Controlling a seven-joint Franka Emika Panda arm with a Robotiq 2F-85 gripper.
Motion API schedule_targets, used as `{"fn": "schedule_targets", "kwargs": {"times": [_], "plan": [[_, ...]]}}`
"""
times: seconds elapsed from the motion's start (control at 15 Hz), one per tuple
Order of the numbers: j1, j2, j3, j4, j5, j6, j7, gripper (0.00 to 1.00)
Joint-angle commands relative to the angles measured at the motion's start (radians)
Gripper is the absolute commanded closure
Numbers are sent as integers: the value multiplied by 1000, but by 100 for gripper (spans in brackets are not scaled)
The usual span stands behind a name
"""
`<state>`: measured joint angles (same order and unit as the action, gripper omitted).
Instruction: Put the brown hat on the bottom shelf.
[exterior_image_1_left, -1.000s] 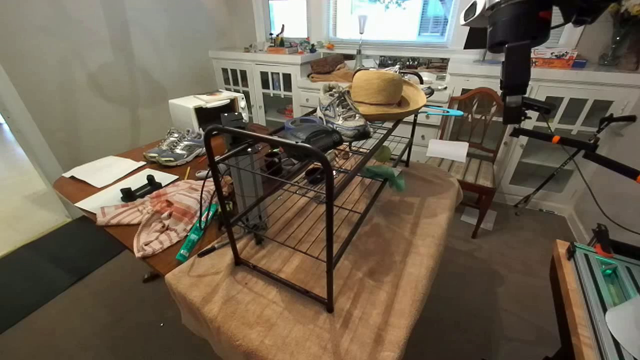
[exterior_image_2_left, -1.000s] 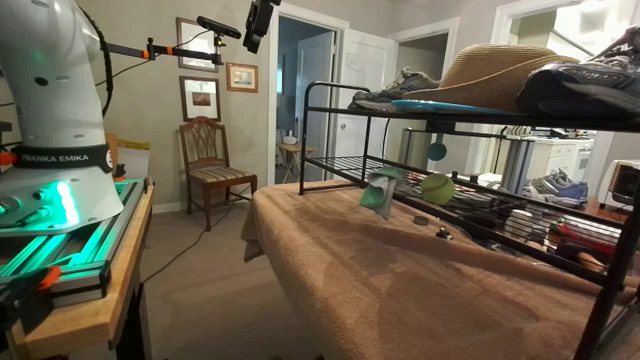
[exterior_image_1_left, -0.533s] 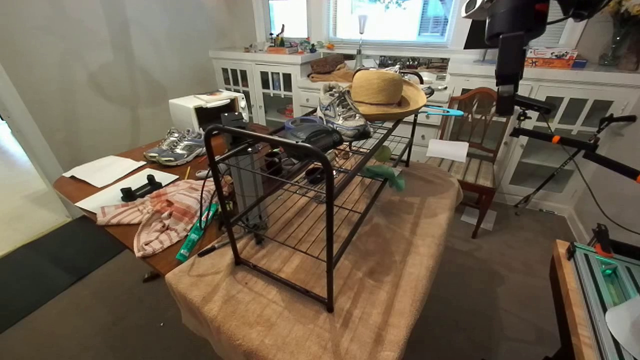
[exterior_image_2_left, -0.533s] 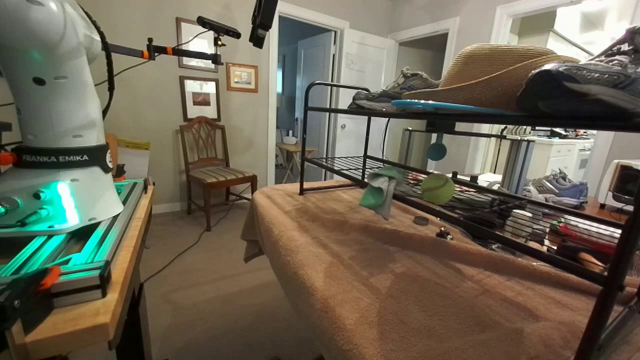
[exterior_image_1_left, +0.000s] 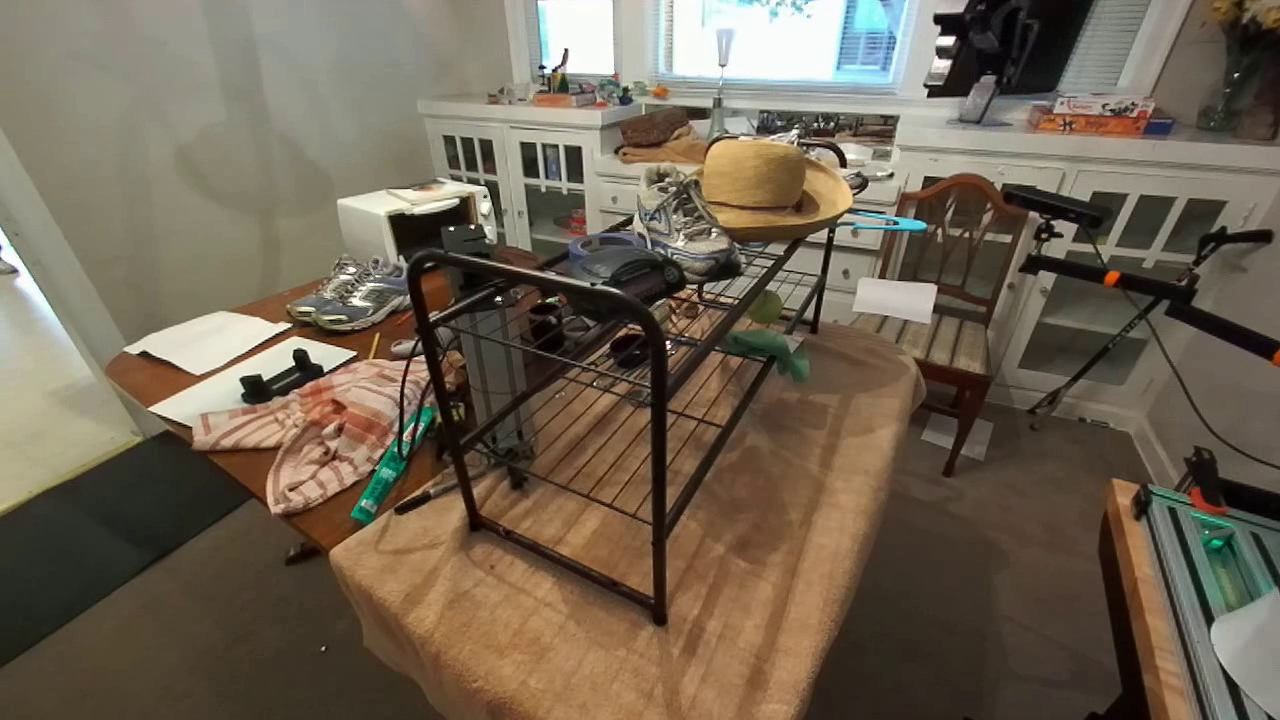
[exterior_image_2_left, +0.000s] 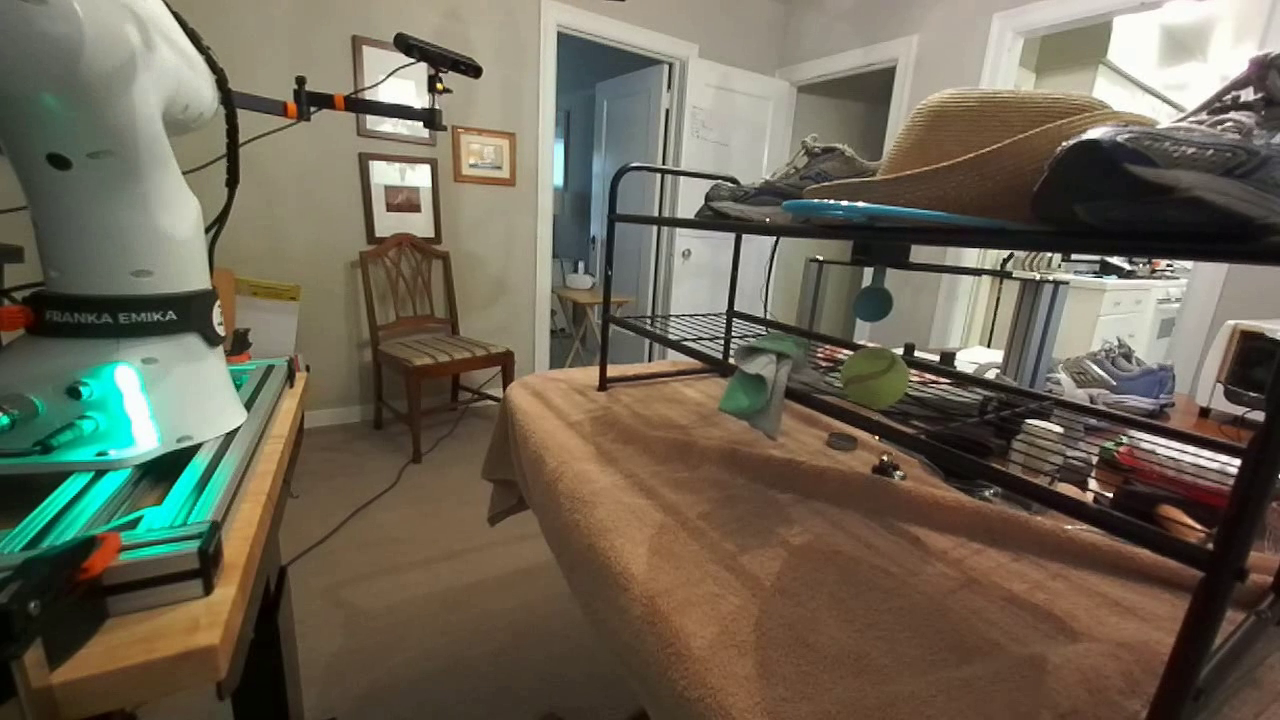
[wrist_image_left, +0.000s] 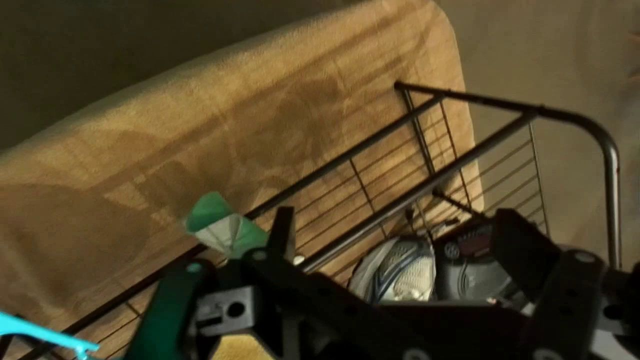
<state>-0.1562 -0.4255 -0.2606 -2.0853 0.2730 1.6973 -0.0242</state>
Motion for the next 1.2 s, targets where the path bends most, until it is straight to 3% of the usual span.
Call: {"fn": "schedule_targets", "kwargs": {"times": [0.0, 0.73, 1.07, 1.13], "plan": [[-38, 93, -26, 61, 77, 133, 61, 0], [-99, 276, -68, 116, 213, 521, 233, 0], [-109, 377, -83, 175, 354, 552, 271, 0], [-114, 328, -71, 135, 302, 554, 245, 0]]}}
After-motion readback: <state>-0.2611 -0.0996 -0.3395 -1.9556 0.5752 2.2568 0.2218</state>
